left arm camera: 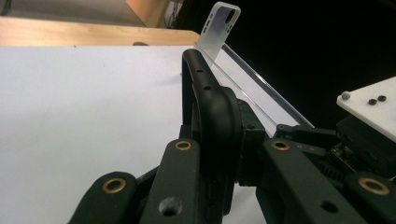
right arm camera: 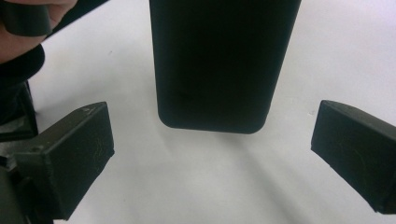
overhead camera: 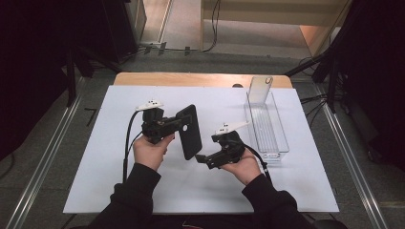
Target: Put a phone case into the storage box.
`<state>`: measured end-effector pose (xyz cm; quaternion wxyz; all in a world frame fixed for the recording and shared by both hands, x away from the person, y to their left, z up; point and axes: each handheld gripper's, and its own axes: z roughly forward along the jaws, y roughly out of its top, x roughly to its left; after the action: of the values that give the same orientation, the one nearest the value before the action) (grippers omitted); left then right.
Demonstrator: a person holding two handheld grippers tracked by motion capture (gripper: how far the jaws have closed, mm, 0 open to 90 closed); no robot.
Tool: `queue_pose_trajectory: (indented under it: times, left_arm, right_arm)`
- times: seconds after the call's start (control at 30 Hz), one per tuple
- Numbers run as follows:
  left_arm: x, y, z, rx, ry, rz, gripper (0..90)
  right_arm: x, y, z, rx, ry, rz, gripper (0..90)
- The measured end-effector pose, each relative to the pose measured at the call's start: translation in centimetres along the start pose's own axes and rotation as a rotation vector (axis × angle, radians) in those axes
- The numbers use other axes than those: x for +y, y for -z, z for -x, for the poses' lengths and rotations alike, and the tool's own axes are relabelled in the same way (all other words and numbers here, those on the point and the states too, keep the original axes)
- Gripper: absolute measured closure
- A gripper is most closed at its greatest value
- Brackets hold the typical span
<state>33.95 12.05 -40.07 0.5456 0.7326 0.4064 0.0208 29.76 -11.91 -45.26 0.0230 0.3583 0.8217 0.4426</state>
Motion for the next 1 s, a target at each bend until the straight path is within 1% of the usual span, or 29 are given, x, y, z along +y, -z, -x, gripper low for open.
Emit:
queue_pose_trajectory:
  times: [0.13, 0.17, 0.2, 0.23, 0.33, 0.4, 0.5, 0.6, 0.67, 0.73, 0.83, 0.87, 1.0]
  left_arm:
    - [-0.3, -0.1, 0.2, 0.008, -0.029, 0.007, 82.1]
    - [-0.4, -0.1, 0.3, 0.012, -0.035, 0.008, 82.2]
    - [-0.5, -0.1, 0.4, 0.015, -0.052, 0.006, 82.1]
    - [-0.5, -0.2, 0.5, 0.011, -0.054, 0.005, 82.1]
    - [-0.7, -0.4, 0.7, -0.014, -0.029, 0.000, 82.1]
    - [-0.8, -0.5, 0.9, -0.027, -0.022, 0.000, 82.1]
    - [-0.8, -0.6, 1.2, -0.036, -0.032, -0.007, 82.1]
    - [-0.9, -0.7, 1.4, -0.039, -0.034, -0.013, 82.0]
    - [-1.0, -0.8, 1.5, -0.043, -0.033, -0.014, 82.0]
    - [-1.1, -0.8, 1.5, -0.048, -0.030, -0.019, 82.0]
    - [-1.2, -1.0, 1.7, -0.048, -0.029, -0.022, 82.0]
    - [-1.2, -1.0, 1.8, -0.046, -0.035, -0.024, 82.0]
    - [-1.3, -1.1, 2.1, -0.052, -0.034, -0.029, 82.0]
  right_arm:
    - [0.1, 0.0, 0.1, -0.008, 0.006, -0.002, 0.0]
    - [0.1, 0.0, 0.1, -0.007, 0.004, -0.001, 0.0]
    - [0.1, 0.1, 0.2, -0.010, 0.001, 0.003, 0.0]
    - [0.2, 0.2, 0.3, -0.010, -0.005, 0.009, 0.0]
    - [0.2, 0.4, 0.4, -0.014, -0.022, 0.032, 0.0]
    - [0.2, 0.4, 0.4, -0.024, -0.024, 0.040, 0.0]
    - [0.4, 0.4, 0.4, -0.039, -0.036, 0.052, 0.0]
    - [0.6, 0.6, 0.4, -0.040, -0.051, 0.060, 0.0]
    - [0.8, 0.7, 0.4, -0.044, -0.054, 0.080, 0.0]
    - [1.0, 0.8, 0.4, -0.061, -0.057, 0.094, 0.0]
    - [1.2, 0.9, 0.5, -0.057, -0.067, 0.106, 0.0]
    - [1.3, 0.9, 0.5, -0.056, -0.071, 0.109, 0.0]
    - [1.7, 0.8, 0.3, -0.067, -0.070, 0.113, 0.0]
